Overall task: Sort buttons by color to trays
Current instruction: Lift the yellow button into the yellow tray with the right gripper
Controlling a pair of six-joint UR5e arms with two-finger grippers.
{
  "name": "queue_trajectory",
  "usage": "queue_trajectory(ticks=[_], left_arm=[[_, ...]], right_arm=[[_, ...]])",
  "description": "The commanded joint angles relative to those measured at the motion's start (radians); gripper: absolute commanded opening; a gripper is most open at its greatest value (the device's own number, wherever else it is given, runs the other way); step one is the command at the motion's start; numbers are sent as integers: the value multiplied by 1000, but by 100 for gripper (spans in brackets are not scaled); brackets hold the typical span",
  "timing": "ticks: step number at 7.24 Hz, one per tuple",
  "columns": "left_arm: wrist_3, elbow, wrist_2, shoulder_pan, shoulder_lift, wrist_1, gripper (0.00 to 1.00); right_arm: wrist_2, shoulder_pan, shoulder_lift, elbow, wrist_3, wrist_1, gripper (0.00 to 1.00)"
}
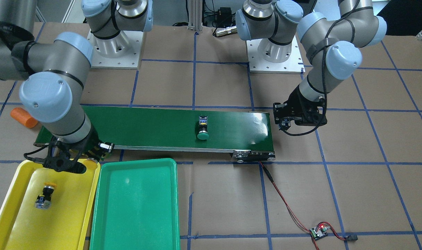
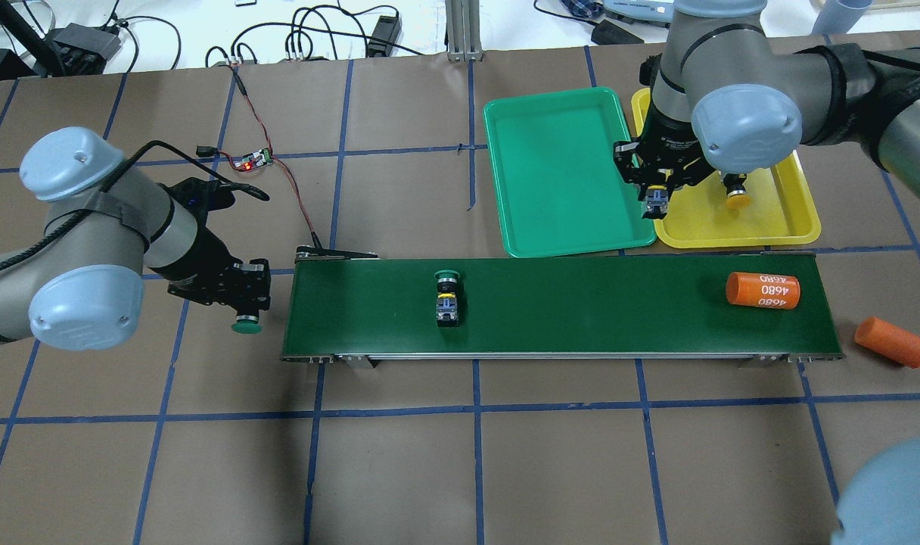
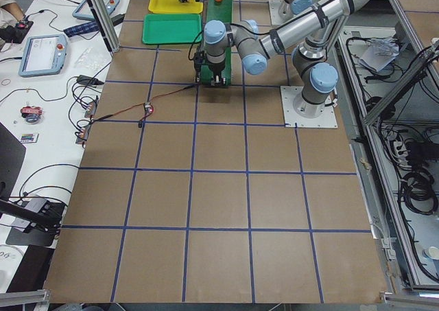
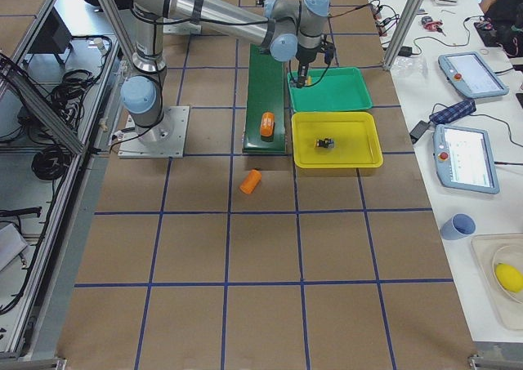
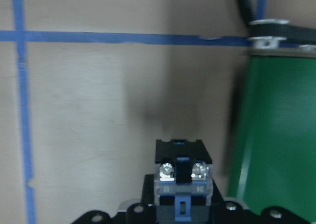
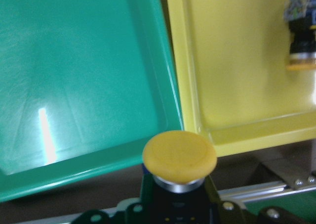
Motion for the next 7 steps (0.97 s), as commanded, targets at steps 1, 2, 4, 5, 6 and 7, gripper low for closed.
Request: queue_trajectory(ticks=[1, 2, 4, 5, 6, 7], left_arm=[[-248, 2, -6, -187, -14, 15, 0], [-329, 1, -9, -261, -37, 83, 0], [-328, -9, -9, -280, -51, 95, 0], [-336, 1, -7, -280, -83, 105, 0], [-324, 1, -6, -280, -97, 143, 0], [-321, 1, -4, -280, -119, 151, 10]], right_arm=[[-39, -63, 92, -8, -111, -115, 0], [-39, -103, 113, -3, -139, -122, 0], [-37, -117, 164, -5, -144, -154, 11], [-42, -126, 179, 0, -155, -212, 30], [-37, -151, 189, 1, -164, -212, 67], [-30, -154, 184, 3, -165, -212, 100]])
